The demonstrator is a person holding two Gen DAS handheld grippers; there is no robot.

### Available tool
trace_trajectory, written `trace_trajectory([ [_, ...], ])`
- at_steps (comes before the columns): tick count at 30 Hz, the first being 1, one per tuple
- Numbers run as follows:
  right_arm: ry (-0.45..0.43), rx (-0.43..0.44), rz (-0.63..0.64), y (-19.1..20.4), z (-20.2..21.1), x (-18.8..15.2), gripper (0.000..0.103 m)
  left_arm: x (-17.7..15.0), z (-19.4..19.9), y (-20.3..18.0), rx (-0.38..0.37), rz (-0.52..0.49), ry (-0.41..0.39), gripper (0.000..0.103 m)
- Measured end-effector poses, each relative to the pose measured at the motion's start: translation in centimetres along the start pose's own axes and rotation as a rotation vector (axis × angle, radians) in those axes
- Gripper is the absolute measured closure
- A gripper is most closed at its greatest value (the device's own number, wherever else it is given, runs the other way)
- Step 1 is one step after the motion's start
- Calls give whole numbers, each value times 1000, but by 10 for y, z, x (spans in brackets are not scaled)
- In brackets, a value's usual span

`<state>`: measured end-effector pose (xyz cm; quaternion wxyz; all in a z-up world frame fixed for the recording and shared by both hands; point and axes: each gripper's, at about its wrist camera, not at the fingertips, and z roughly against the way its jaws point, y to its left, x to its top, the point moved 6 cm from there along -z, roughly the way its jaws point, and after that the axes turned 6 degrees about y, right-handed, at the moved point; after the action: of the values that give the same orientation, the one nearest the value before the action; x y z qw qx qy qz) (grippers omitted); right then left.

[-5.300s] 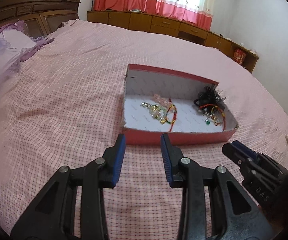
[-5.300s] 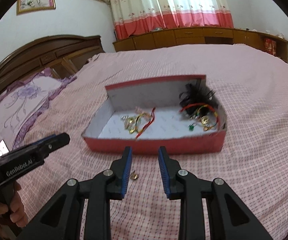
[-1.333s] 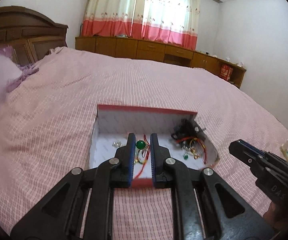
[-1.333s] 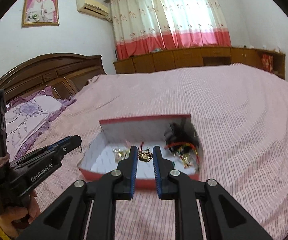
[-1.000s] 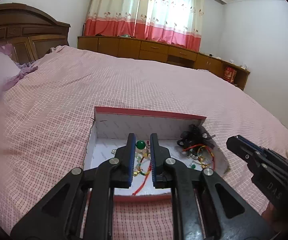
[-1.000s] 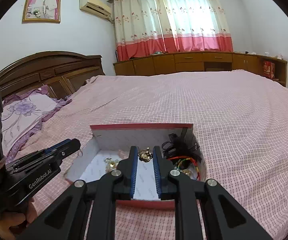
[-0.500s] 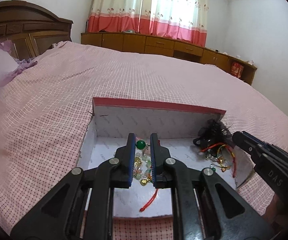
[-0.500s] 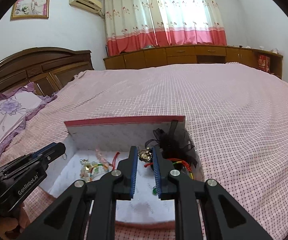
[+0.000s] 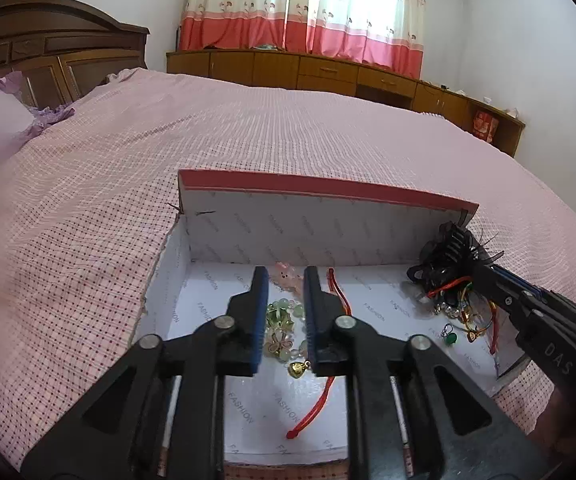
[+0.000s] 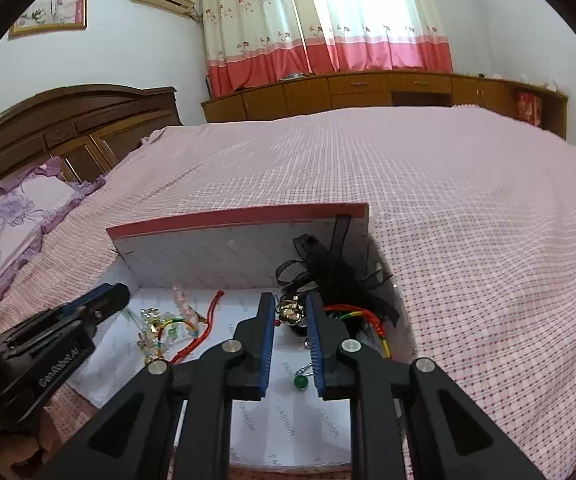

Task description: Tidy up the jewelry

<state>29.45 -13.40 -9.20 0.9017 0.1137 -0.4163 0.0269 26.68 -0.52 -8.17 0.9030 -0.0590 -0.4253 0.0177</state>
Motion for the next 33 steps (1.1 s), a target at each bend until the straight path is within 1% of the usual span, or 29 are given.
trace_trajectory([
  [1, 2, -1, -4, -1, -1, 0, 82, 0, 0, 0, -1, 0, 3, 82],
  [2, 3, -3, -11, -2, -1, 0, 73, 0, 0, 0, -2, 1, 2, 76],
  [3, 3, -2, -17, -3, -1, 0, 67, 1, 0, -2, -4, 2, 1, 72],
  [4, 0, 1, -26, -4, 0, 0, 60, 1, 0, -2, -4, 2, 0, 70],
  [6, -4, -2, -32, -6, 1, 0, 58, 2, 2, -2, 10, 4, 3, 66],
  [13, -12, 3, -32, -3, 14, 2, 57, -1, 15, -4, 0, 3, 20, 63],
  [15, -21, 10, -32, -3, 23, 2, 57, -1, 23, -4, -6, 11, 17, 60],
  [19, -20, 46, -55, 0, 39, 2, 54, -3, 38, -5, -8, 24, 19, 59],
  [25, -31, 55, -52, 8, 71, -1, 47, -3, 65, -5, -31, 35, 15, 54],
  [27, -34, 55, -41, 13, 83, -4, 46, -4, 74, -5, -24, 29, 10, 52],
  [29, -33, 46, -29, 18, 92, -8, 41, -5, 84, -4, -15, 32, 8, 51],
  [33, -28, 42, -19, 26, 110, -17, 37, -14, 100, 0, -6, 51, 28, 50],
])
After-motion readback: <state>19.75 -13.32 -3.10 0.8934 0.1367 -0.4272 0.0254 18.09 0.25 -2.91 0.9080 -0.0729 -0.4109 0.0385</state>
